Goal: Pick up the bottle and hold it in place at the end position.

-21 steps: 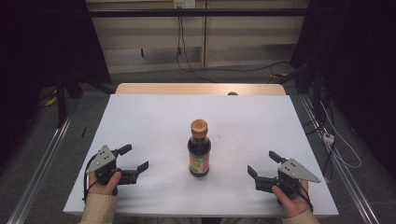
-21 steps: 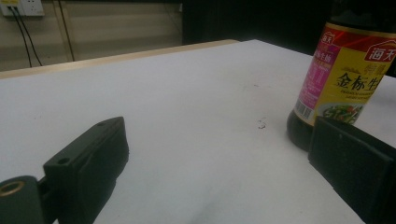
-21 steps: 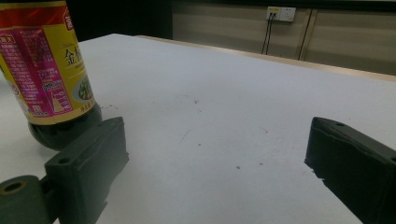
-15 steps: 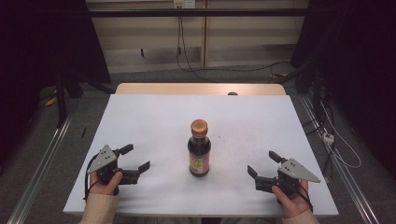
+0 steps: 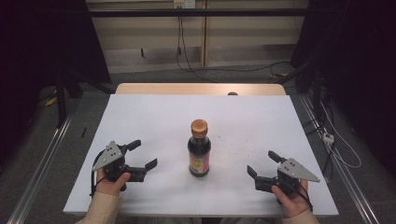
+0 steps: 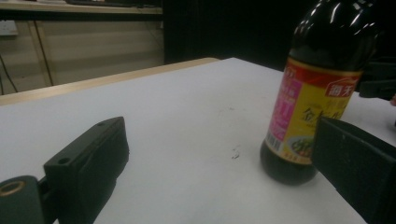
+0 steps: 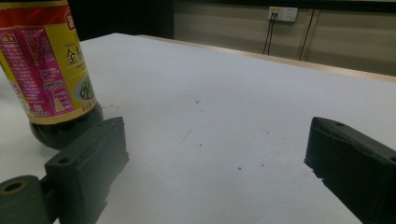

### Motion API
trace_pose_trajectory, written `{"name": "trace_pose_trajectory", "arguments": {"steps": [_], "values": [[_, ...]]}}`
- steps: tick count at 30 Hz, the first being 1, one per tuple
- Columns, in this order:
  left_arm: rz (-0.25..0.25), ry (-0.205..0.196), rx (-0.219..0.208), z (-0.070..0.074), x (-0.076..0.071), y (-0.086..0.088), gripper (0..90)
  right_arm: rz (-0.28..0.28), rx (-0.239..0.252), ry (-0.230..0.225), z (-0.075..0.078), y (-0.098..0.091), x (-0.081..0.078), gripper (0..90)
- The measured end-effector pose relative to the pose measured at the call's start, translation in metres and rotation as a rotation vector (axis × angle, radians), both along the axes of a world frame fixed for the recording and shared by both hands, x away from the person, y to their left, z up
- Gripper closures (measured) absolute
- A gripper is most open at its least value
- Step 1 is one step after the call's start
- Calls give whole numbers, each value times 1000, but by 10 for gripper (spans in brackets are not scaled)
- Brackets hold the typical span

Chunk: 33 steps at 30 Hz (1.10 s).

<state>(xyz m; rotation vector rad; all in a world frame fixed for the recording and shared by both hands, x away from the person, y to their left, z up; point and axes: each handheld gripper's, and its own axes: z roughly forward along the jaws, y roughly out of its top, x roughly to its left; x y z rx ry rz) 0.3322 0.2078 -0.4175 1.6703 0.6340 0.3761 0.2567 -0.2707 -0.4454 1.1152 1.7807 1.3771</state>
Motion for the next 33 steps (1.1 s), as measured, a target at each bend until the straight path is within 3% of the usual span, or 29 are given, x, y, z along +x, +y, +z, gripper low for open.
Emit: {"name": "trace_pose_trajectory", "arguments": {"steps": [15,33], "values": [[-153,6,1,18,-9,-50,42,-1,-2,1,0,-1,-1,50],[-218,22,6,17,-15,-86,42,10,-3,6,0,-1,-1,57]]}}
